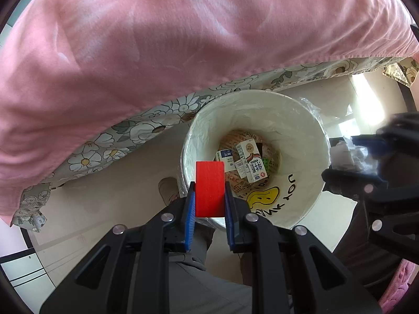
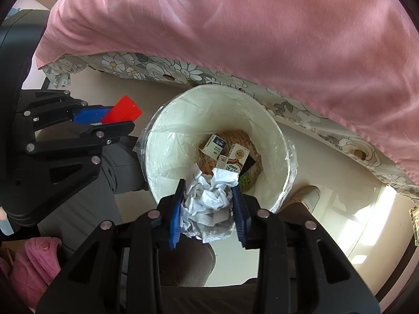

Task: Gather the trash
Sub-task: 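Carry the red block and foil ball in both tools over the bin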

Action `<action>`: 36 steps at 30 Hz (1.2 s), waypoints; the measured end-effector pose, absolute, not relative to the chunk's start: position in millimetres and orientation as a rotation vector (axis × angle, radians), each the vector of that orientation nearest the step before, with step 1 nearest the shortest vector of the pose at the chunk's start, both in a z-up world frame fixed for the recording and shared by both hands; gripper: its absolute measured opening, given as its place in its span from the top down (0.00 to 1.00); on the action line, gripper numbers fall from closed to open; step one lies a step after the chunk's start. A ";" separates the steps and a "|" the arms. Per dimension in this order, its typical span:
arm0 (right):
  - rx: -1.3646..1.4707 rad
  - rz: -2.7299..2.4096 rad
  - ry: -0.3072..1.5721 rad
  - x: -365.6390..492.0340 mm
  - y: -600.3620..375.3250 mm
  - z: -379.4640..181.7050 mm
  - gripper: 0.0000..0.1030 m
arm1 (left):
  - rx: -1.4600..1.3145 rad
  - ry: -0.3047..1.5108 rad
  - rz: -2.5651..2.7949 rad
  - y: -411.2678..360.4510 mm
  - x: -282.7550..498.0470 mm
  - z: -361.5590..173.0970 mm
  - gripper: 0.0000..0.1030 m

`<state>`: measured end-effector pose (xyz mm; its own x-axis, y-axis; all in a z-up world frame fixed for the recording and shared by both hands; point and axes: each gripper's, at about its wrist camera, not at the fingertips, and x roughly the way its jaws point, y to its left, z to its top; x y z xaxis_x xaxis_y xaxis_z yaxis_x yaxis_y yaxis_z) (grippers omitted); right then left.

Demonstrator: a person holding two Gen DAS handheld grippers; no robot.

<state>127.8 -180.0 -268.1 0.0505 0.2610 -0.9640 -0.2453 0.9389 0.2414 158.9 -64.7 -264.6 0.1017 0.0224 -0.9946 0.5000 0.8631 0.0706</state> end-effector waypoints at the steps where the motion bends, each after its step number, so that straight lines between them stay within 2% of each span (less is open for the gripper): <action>1: 0.018 0.382 1.481 129.3 -180.7 -273.5 0.66 | 0.448 1.447 -0.370 -65.2 160.0 -269.6 0.79; 19: 0.005 0.351 1.623 141.6 -175.0 -359.7 0.66 | 0.400 1.626 -0.348 -72.6 171.9 -357.9 0.79; 36: 0.032 0.299 1.737 155.2 -172.9 -419.2 0.66 | 0.355 1.751 -0.312 -79.1 184.2 -419.4 0.79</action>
<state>155.2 -172.9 -419.2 -0.1908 0.1877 -0.9635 -0.1454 0.9653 0.2168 184.2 -79.1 -419.4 -0.1931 0.0676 -0.9789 0.4015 0.9157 -0.0159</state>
